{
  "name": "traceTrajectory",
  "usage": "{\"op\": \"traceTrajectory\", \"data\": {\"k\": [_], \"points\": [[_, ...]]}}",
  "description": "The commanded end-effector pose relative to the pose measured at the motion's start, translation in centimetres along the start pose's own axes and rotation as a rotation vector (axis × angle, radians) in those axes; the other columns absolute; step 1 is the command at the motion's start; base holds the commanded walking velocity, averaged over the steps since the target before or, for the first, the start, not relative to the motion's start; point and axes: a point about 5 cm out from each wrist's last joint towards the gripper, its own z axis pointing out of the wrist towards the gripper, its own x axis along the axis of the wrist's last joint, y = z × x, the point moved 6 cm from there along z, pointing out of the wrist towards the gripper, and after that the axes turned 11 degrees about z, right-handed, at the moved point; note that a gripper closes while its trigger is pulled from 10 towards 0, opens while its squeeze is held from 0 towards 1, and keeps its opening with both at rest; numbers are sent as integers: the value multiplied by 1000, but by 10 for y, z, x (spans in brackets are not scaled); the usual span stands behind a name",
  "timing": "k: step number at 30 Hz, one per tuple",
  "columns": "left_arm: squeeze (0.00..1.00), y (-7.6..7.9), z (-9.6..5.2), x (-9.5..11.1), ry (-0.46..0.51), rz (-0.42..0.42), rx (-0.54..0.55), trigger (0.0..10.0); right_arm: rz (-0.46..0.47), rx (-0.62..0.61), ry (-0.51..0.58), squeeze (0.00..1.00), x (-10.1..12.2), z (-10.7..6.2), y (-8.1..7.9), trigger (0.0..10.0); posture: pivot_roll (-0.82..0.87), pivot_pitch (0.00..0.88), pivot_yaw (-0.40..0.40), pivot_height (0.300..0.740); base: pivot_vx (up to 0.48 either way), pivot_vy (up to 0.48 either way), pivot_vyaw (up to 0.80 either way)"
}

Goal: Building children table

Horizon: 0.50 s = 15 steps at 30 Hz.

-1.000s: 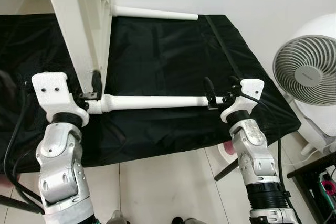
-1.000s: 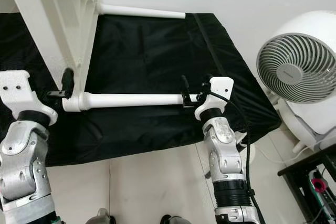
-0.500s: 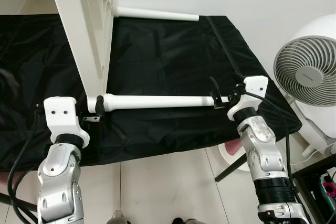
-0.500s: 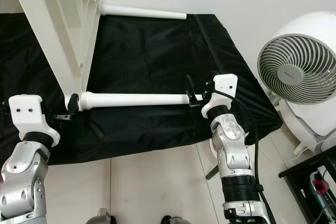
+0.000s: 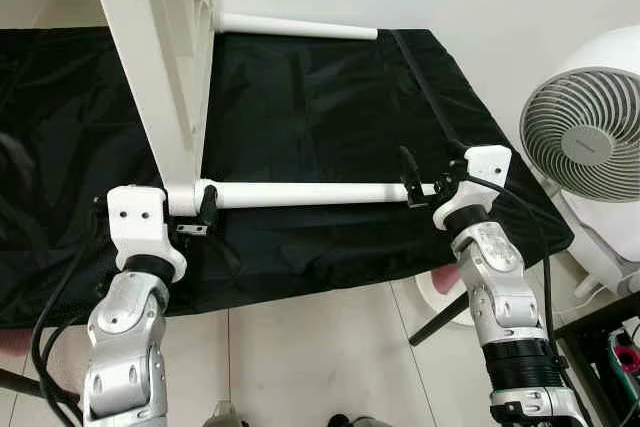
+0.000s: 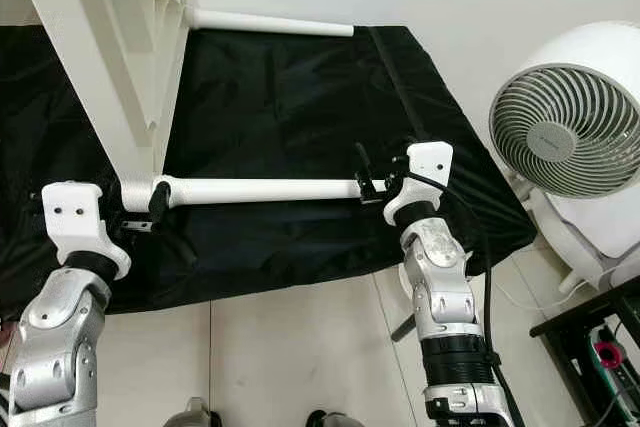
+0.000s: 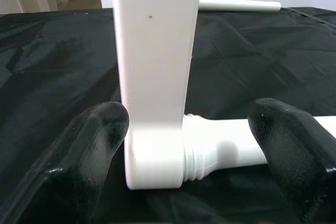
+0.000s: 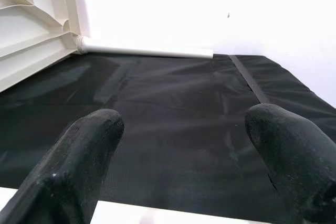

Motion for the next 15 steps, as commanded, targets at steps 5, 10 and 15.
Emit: {"op": "traceTrajectory", "data": {"k": [5, 10, 15], "points": [[0, -5, 9, -2, -11, 23, 64, 10000, -4, -21, 1, 0, -1, -3, 6, 10000, 174, 95, -56, 740, 0, 0, 0], [0, -9, 23, -3, -24, 44, 104, 10000, -7, -27, 8, 0, 0, -2, 7, 10000, 160, 95, -56, 740, 0, 0, 0], [0, -15, 29, -4, -32, 42, 144, 10000, -7, -35, 13, 0, 2, -3, 9, 10000, 152, 96, -53, 740, 0, 0, 0]]}}
